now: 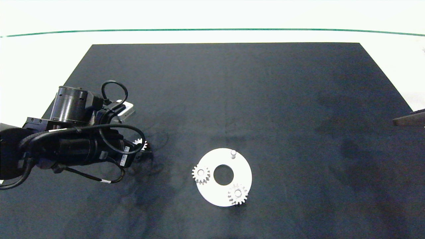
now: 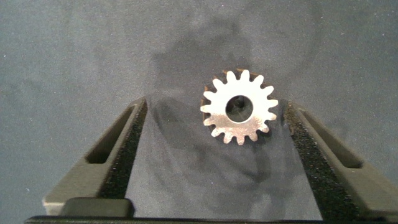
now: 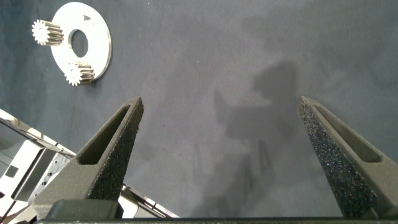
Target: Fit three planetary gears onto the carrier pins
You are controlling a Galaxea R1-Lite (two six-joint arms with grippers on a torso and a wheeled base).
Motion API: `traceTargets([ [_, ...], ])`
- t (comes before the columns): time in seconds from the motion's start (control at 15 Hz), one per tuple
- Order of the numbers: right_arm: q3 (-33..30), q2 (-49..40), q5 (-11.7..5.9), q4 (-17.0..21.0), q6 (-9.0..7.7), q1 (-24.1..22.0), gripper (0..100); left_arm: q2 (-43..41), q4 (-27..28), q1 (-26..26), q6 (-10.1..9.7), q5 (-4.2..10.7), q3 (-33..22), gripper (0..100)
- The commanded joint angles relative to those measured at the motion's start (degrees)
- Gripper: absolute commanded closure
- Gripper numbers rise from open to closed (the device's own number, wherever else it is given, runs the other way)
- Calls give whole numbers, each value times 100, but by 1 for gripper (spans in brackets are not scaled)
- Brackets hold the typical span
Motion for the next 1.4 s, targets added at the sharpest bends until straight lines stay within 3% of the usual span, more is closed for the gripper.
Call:
traceTargets([
  [0.07,5,9,20,30,-15,2,0,41,-2,-44,2,15,0,19],
  [1.4,5,9,20,30,-15,2,0,155,-117,-97,2,24,44,59],
])
